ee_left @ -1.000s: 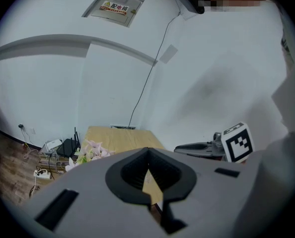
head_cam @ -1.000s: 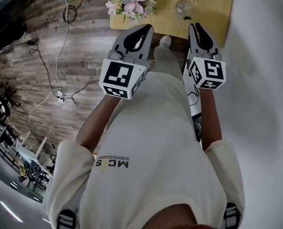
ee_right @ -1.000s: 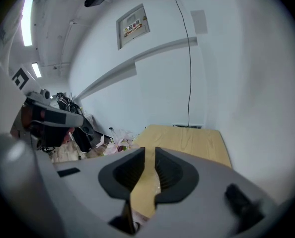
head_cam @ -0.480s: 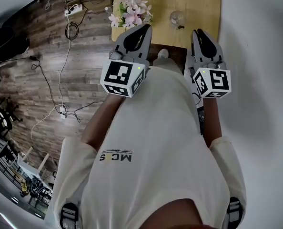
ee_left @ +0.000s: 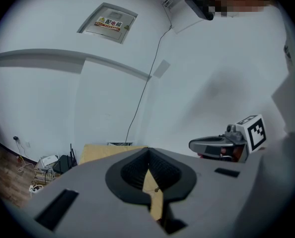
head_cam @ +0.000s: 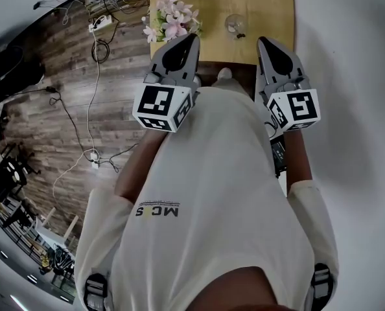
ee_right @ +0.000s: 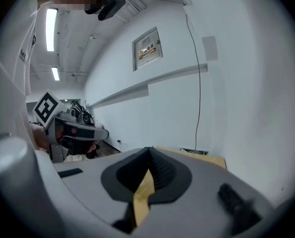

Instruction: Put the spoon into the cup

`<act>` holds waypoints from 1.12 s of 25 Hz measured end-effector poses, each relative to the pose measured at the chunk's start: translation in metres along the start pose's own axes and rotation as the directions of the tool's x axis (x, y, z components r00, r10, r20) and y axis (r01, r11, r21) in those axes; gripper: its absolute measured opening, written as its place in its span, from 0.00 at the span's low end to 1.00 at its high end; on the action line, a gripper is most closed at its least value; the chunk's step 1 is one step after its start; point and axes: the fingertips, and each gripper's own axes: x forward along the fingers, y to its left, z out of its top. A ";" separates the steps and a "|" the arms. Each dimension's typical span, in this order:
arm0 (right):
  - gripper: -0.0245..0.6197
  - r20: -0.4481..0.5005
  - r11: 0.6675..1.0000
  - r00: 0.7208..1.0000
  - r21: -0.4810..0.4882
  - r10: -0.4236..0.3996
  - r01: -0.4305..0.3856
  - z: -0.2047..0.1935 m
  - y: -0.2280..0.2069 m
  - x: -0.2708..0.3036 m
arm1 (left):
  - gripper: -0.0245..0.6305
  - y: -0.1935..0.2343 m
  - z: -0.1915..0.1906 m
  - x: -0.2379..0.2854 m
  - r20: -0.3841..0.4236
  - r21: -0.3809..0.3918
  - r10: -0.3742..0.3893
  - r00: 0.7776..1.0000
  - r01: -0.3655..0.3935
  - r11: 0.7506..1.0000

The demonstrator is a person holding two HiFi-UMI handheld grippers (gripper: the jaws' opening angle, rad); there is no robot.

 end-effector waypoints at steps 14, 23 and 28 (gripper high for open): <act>0.09 -0.014 0.998 0.998 0.011 0.055 -0.055 0.006 -0.002 -0.007 | 0.05 -0.018 0.005 0.017 -0.006 0.019 -0.056 0.998 0.056 0.998; 0.09 -0.020 0.998 0.999 0.048 0.035 -0.034 -0.005 0.001 -0.010 | 0.06 -0.020 -0.005 0.018 -0.028 0.011 -0.057 0.998 0.058 0.998; 0.09 -0.030 0.997 0.999 0.063 0.043 -0.041 -0.015 0.005 -0.010 | 0.05 -0.021 -0.009 0.020 -0.032 0.009 -0.058 0.998 0.058 0.998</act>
